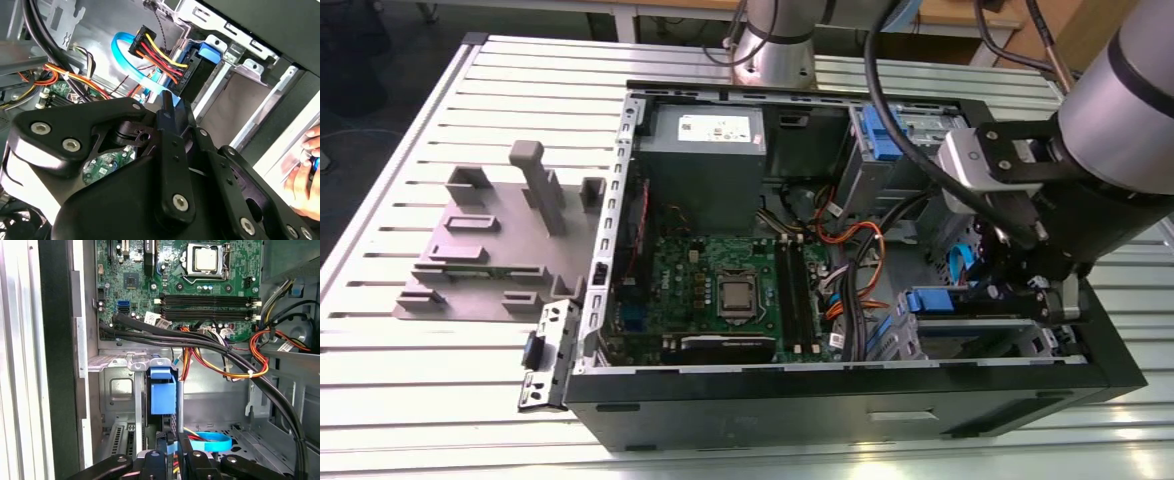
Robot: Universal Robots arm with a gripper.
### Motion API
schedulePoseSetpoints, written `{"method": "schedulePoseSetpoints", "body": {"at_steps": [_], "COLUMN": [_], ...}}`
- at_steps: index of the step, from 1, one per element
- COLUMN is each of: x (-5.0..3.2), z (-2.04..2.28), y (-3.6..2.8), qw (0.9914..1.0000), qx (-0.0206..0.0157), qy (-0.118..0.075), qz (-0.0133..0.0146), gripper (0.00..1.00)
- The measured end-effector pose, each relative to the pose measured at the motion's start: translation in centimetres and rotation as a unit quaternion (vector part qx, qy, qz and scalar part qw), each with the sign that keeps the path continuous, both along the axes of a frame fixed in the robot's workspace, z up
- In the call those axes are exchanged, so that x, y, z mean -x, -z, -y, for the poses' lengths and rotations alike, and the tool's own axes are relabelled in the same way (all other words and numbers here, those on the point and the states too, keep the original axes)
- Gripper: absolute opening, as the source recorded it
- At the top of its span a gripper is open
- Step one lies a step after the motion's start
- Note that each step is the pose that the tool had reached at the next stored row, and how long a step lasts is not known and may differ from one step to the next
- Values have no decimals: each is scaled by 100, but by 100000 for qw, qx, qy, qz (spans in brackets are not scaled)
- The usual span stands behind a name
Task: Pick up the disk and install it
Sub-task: 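Insert the second disk wire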
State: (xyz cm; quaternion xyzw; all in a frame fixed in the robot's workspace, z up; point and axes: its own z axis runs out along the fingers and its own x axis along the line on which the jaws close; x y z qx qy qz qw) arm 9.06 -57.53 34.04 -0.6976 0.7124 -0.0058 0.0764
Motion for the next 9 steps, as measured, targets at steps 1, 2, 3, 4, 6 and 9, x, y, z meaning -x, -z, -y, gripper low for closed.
{"method": "schedulePoseSetpoints", "body": {"at_steps": [1,2,3,4,6,9], "x": [0,0,0,0,0,0], "z": [0,0,0,0,0,0], "y": [-23,-43,-62,-84,-130,-199], "qw": [100000,100000,100000,100000,100000,100000], "qx": [-25,-43,-41,-44,-60,-79], "qy": [-2,1,-1,0,0,0], "qz": [-19,-28,-35,-50,-73,-108], "gripper": [24,24,24,24,24,24]}}
